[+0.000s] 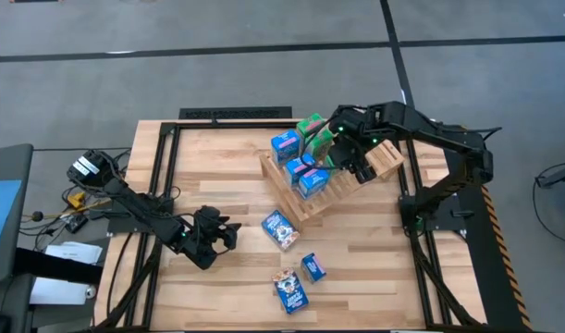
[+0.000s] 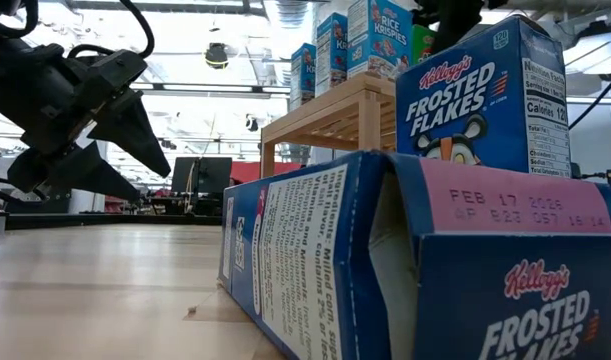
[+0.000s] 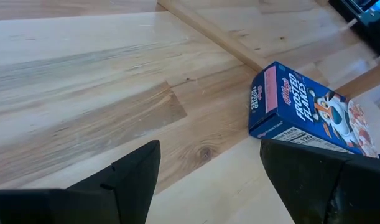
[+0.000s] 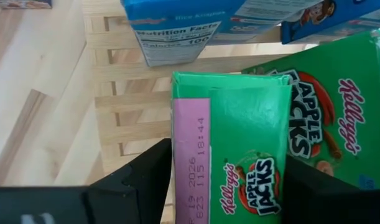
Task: Stack cereal on shelf
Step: Put the green cereal box aligned with the other green cereal boxes on the shelf, then put the middle blue cereal box on the shelf
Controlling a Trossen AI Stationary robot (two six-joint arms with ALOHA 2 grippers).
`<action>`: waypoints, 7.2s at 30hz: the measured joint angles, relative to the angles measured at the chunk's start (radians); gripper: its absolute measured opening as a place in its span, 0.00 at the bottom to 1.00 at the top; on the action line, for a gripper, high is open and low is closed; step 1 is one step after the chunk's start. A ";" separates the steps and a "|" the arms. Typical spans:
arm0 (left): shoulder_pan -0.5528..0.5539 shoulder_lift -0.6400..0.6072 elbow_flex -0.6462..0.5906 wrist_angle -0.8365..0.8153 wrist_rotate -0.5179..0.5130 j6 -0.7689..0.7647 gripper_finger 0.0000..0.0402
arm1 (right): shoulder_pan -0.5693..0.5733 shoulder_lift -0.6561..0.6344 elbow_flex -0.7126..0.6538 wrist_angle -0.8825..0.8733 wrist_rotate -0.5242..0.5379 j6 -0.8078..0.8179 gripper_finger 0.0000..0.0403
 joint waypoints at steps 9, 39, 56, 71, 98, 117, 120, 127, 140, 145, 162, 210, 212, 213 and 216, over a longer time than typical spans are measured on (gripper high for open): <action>0.000 0.000 0.000 0.001 -0.016 -0.014 0.67 | 0.000 0.000 0.000 0.000 0.000 0.011 0.63; 0.000 0.000 0.000 0.001 -0.037 -0.035 0.67 | 0.029 -0.003 0.001 -0.008 0.097 0.084 0.65; 0.000 0.000 0.000 0.001 -0.043 -0.047 0.67 | 0.029 -0.004 0.074 -0.064 0.187 0.109 0.65; 0.000 0.000 0.000 0.001 -0.039 -0.051 0.69 | 0.026 -0.013 0.151 -0.092 0.215 0.113 0.65; 0.055 0.000 0.000 -0.010 -0.035 -0.053 0.69 | 0.017 -0.471 0.047 -0.045 0.252 0.656 0.54; 0.091 0.000 0.000 -0.006 0.013 -0.079 0.69 | 0.036 -0.707 -0.717 0.551 0.348 0.699 0.21; 0.093 0.000 0.000 -0.006 0.013 -0.080 0.69 | 0.037 -0.692 -0.756 0.618 0.352 0.673 0.20; 0.105 0.000 0.000 -0.006 0.013 -0.084 0.69 | 0.036 -0.617 -0.774 0.674 0.350 0.622 0.20; 0.113 0.000 0.000 -0.006 0.019 -0.088 0.69 | 0.037 -0.517 -0.774 0.739 0.333 0.577 0.20; 0.113 0.000 0.000 -0.006 0.019 -0.088 0.69 | 0.038 -0.560 -0.723 0.650 0.382 0.567 0.20; 0.113 0.000 0.000 0.011 0.107 0.020 0.69 | 0.338 -0.607 -0.495 0.191 -0.017 1.202 0.58; 0.055 0.000 0.000 0.054 0.307 0.403 0.69 | 0.757 0.401 -0.033 0.406 0.090 1.674 0.61; 0.049 0.000 0.000 0.046 0.307 0.399 0.69 | 0.754 0.401 -0.034 0.407 0.090 1.685 0.61; 0.048 0.000 0.000 0.043 0.307 0.399 0.69 | 0.750 0.400 -0.034 0.402 0.090 1.691 0.61; 0.045 0.000 0.000 0.042 0.305 0.400 0.69 | 0.744 0.387 -0.036 0.374 0.093 1.705 0.61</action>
